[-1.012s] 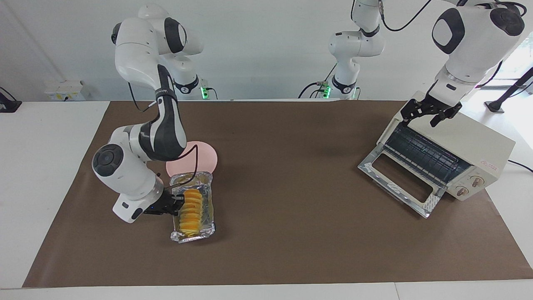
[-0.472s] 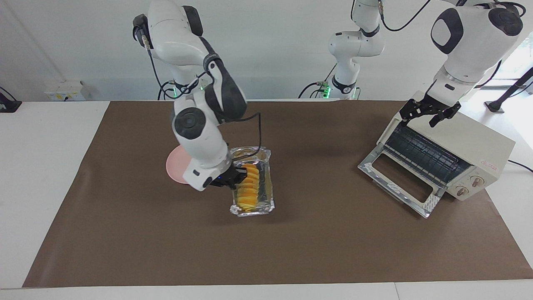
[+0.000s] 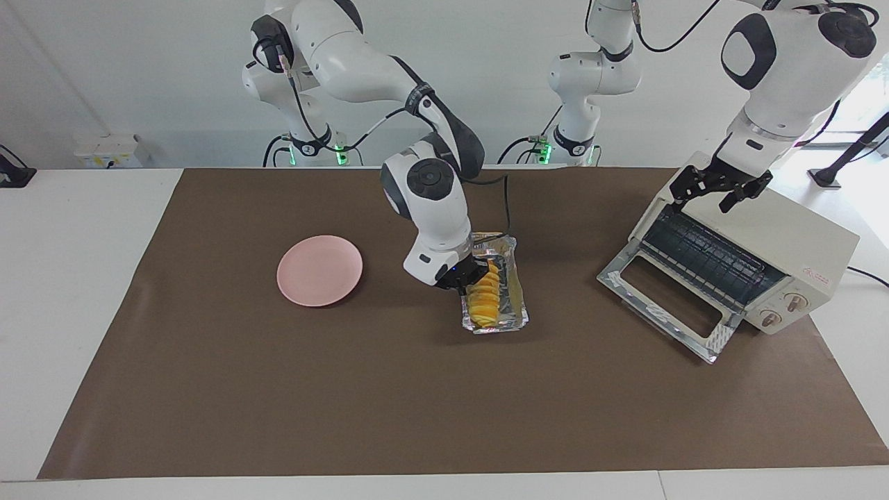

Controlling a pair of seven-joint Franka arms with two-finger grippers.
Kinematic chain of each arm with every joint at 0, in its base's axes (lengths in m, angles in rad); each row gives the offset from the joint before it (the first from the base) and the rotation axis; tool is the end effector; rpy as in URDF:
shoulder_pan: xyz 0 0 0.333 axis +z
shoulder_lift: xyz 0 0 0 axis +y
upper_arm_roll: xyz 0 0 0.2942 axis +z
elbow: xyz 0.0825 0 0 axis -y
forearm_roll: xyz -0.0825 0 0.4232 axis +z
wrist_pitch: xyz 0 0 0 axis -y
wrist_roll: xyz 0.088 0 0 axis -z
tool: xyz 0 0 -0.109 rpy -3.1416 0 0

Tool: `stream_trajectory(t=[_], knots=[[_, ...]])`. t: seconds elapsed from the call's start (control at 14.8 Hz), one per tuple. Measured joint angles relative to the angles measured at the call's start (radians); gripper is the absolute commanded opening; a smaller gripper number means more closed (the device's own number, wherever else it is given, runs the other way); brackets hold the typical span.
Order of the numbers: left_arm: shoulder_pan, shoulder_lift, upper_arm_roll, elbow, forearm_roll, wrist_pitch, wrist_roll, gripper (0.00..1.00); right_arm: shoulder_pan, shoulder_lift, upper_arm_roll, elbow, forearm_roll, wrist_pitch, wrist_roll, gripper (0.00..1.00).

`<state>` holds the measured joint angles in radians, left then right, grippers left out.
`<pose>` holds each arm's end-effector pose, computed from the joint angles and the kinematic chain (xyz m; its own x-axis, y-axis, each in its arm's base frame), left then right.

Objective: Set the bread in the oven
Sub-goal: 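Push the foil tray with the right gripper toward the oven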

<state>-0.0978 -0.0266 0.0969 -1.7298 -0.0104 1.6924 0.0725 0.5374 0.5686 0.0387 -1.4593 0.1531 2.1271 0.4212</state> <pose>0.5919 -0.0010 0.5452 0.9973 -0.0721 -0.0100 -0.0720 -0.9973 0.0136 0.6214 0.4069 0.3249 0.9973 0.0714 0.0197 0.0738 -0.9807 -0.1813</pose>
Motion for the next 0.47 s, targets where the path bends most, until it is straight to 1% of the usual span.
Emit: stream_trajectory(t=[0.07,0.2,0.47], knots=[[0.0,0.0,0.0,0.0,0.0,0.002,0.0,1.0,0.008,-0.011,0.0,-0.048,0.0,0.041,0.001,0.0],[0.0,0.0,0.0,0.0,0.0,0.005,0.0,1.0,0.017,-0.029,0.0,-0.108,0.0,0.081,0.001,0.0],[0.0,0.0,0.0,0.0,0.0,0.015,0.0,1.0,0.021,-0.051,-0.001,-0.158,0.0,0.11,0.001,0.0]])
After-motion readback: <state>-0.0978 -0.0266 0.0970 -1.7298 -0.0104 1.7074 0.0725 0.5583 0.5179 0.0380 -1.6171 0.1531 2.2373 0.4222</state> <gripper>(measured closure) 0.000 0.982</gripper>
